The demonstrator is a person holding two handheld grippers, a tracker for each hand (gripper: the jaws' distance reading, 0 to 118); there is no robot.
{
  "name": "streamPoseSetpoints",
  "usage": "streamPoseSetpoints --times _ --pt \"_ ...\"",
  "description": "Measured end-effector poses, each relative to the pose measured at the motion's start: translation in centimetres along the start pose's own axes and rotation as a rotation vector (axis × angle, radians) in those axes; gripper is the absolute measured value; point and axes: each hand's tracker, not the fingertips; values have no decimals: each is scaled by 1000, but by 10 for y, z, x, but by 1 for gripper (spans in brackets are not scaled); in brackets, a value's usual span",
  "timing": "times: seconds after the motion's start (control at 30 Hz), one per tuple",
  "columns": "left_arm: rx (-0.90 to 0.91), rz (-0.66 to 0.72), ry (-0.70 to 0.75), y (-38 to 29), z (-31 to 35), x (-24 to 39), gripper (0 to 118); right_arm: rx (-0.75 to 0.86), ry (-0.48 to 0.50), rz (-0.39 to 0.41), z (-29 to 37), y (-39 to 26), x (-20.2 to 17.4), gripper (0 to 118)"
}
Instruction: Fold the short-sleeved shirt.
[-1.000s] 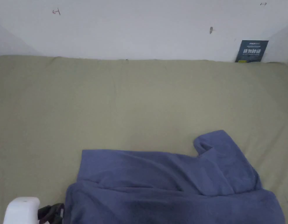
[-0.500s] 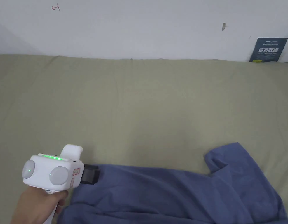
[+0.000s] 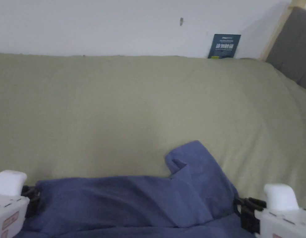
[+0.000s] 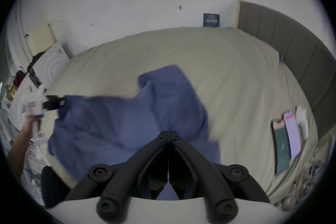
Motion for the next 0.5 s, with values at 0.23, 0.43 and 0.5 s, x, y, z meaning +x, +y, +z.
streamPoseSetpoints --times 0.23,0.43,0.5 --pt "21 39 -48 5 37 19 3 -176 -71 33 -142 68 35 118" --pt "-1 58 -47 6 38 15 3 -338 -137 -13 -189 57 28 76" --pt "-8 57 -46 9 38 17 3 -260 -95 50 -163 62 10 0"
